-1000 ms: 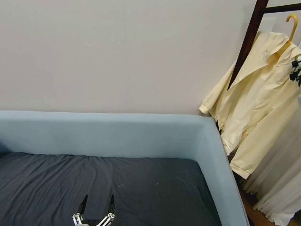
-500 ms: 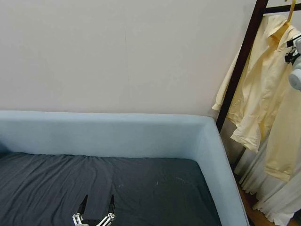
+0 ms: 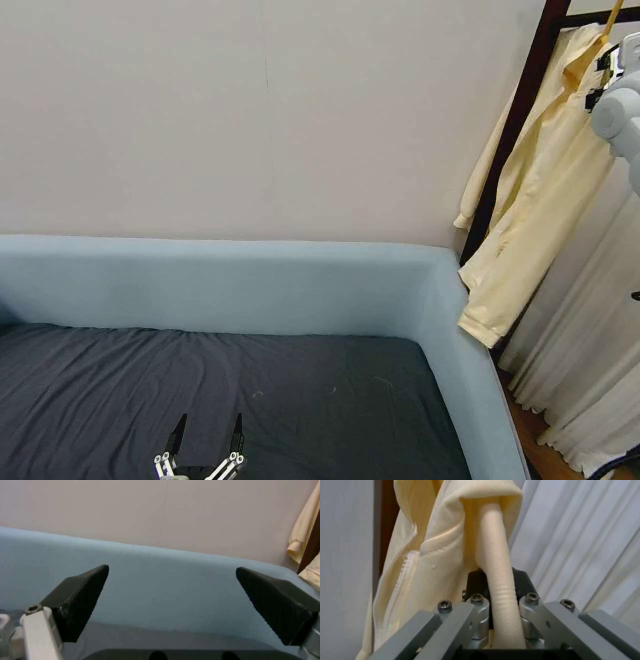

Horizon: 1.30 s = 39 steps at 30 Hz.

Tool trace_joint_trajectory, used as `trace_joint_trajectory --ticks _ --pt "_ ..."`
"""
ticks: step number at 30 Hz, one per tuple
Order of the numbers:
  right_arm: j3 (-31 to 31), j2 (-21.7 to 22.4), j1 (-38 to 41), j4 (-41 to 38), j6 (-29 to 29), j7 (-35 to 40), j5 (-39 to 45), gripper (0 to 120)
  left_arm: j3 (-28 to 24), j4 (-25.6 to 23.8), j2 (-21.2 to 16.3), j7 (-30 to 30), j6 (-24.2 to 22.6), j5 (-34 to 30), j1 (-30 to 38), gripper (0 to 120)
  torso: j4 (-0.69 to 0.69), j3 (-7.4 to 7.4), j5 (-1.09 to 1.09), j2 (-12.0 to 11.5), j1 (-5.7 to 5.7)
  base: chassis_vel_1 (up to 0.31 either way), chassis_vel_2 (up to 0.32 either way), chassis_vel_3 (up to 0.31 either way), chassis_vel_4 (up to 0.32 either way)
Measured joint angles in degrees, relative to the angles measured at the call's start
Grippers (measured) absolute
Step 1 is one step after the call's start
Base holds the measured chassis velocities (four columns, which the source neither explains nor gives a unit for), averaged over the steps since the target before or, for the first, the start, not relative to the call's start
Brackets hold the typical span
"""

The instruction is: Pick up the clothes from the sofa and hang them on the clothes hanger.

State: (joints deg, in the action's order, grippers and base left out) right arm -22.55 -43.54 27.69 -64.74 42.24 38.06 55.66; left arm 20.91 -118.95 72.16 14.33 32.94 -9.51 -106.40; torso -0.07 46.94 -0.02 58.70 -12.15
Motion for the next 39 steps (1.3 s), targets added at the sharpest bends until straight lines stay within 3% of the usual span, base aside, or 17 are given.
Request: trace_joint_trajectory --ticks 11,26,39 --pt "-2.0 -3.0 1.1 4.4 -0.1 6.8 2.8 4 0.0 0.0 0.0 0.0 0.0 0.0 0.0 100 -0.03 0.0 0.02 0.0 0.0 0.0 0.0 0.0 0.0" --pt "-8.8 -15.1 9.3 19.1 -0.2 15.0 11.7 4 0.0 0.0 0.0 0.0 0.0 0.0 0.0 100 -0.01 0.0 0.0 0.0 0.0 0.0 0.0 0.0 0.0" --pt "-5.8 -23.2 12.3 33.3 -0.3 17.6 12.7 4 0.0 0.0 0.0 0.0 0.0 0.0 0.0 100 0.0 0.0 0.0 0.0 0.0 0.0 0.0 0.0 0.0"
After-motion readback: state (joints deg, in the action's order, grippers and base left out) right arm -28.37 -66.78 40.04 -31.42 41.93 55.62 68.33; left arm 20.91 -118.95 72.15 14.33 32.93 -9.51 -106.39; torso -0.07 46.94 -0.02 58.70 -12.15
